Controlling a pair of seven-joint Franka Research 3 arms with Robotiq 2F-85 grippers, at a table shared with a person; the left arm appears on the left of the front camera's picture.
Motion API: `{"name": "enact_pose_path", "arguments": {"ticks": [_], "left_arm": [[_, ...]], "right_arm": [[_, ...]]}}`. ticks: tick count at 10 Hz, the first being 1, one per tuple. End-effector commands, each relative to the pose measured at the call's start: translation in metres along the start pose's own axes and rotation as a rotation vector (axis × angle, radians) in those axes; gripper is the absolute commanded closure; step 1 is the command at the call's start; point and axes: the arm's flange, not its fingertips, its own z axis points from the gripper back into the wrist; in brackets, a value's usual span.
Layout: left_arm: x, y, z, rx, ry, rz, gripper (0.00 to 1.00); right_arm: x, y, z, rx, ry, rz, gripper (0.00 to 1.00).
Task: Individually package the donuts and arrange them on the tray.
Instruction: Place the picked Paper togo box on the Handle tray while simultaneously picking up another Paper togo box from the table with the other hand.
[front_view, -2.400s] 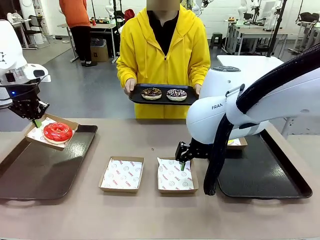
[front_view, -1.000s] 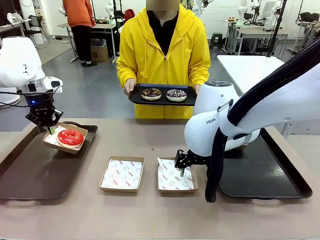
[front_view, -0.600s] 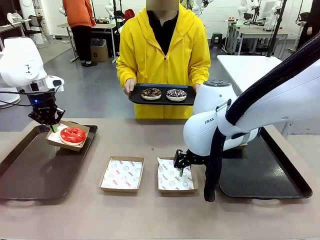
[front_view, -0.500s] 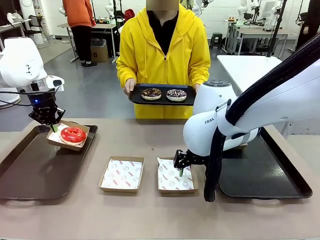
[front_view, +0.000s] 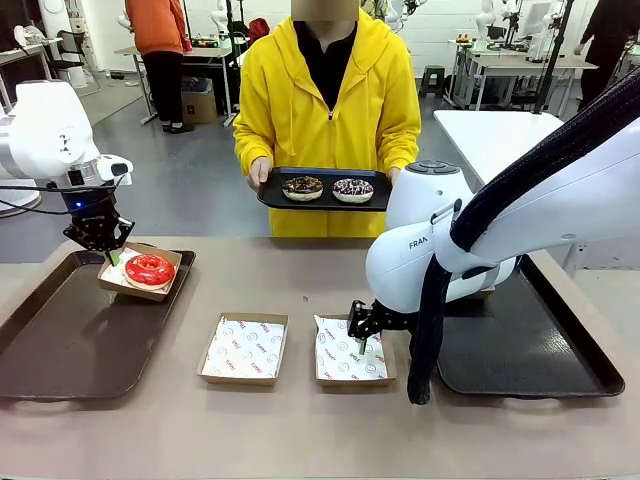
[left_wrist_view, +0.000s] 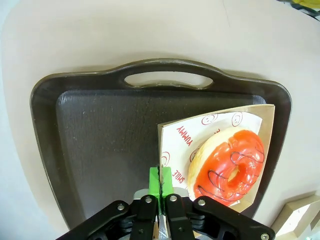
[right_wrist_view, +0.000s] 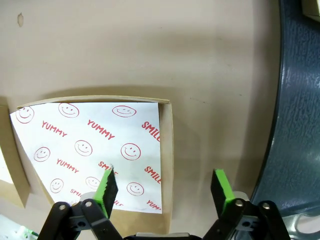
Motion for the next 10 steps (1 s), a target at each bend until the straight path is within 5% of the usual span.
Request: {"name": "enact_pose_path", "arguments": {"ticks": [1,2,3,4,5,10], "left_arm": [[0.0037,-0.0016,0.0026,-0.005,-0.01,-0.014,0.39],[0.0026,-0.0008,0.0038,-0.006,-0.014,-0.019,0.39],[0.002,0.0004,0.0055,-0.007,-0.016,-0.023,0.0],[0.0007,0.0011,0.0066,-0.009,-0.018,-0.026,0.38],[-0.0002,0.0015,0.0071,-0.01,-0.017,-0.027,0.0],[-0.0024,0.0019,0.0101,-0.02,-0.015,-0.026,0.0]], "right_arm": [[0.0041,0.0073,-0.0052,-0.022,-0.025,0.009,0.59],[0.0039,0.0073,-0.0049,-0.021,-0.024,0.005,0.8],[0.004,0.0074,-0.0045,-0.02,-0.026,0.001,1.0],[0.0036,0.0075,-0.0045,-0.02,-0.026,-0.002,1.0],[0.0034,0.0075,-0.0044,-0.022,-0.027,-0.006,1.0],[0.0039,0.0065,-0.0027,-0.024,-0.031,-0.046,1.0]]}}
